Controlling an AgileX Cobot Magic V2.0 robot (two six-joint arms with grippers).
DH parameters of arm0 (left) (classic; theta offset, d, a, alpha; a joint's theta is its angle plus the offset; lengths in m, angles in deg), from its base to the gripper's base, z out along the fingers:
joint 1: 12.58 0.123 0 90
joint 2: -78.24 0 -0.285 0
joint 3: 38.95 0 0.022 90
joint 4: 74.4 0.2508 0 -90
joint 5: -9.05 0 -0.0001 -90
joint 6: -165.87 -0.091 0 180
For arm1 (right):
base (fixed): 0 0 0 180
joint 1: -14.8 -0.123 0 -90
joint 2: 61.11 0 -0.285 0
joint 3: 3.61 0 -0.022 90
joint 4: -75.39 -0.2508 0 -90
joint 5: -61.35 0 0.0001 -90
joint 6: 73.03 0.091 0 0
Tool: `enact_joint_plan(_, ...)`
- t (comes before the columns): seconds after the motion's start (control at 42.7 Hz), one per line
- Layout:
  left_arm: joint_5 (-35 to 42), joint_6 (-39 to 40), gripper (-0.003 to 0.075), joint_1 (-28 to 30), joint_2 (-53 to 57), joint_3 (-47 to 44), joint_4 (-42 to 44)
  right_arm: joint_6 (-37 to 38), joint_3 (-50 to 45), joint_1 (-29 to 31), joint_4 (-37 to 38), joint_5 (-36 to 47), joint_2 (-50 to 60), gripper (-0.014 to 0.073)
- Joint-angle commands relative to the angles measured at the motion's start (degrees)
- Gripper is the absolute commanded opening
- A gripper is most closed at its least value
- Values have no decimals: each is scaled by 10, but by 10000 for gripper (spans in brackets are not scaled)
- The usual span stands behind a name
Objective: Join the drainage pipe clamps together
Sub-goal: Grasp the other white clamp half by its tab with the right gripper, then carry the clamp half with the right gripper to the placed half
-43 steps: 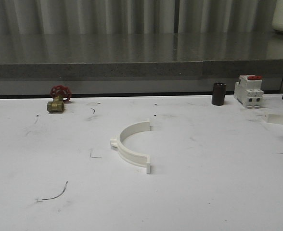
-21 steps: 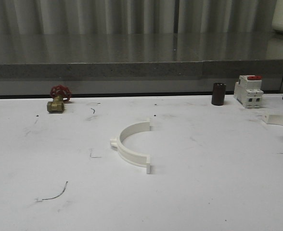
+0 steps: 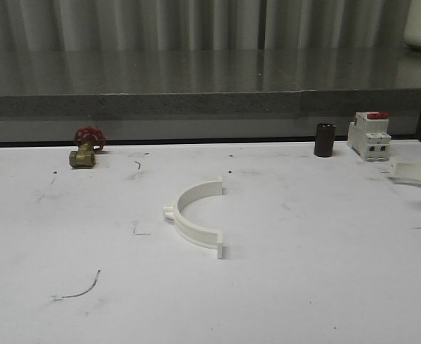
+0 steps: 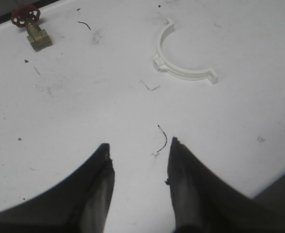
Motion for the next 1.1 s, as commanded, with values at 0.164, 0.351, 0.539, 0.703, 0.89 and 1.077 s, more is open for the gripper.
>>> enact_joint_plan(0.164, 39, 0, 258, 0, 3, 14, -4, 90, 19, -89, -10, -49, 106, 163)
enact_joint_plan(0.351, 39, 0, 258, 0, 3, 14, -4, 188, 21, -184, 7, -57, 127, 164)
enact_joint_plan(0.539, 39, 0, 258, 0, 3, 14, -4, 293, 46, -280, 42, -61, 119, 164)
enact_joint_plan(0.703, 39, 0, 258, 0, 3, 14, -4, 378, 62, -335, 84, -69, 102, 164)
enact_joint_plan(0.89, 39, 0, 258, 0, 3, 14, -4, 413, 62, -362, 85, -62, 73, 164)
enact_joint_plan(1.077, 39, 0, 258, 0, 3, 14, -4, 419, 62, -365, 85, -45, 48, 164)
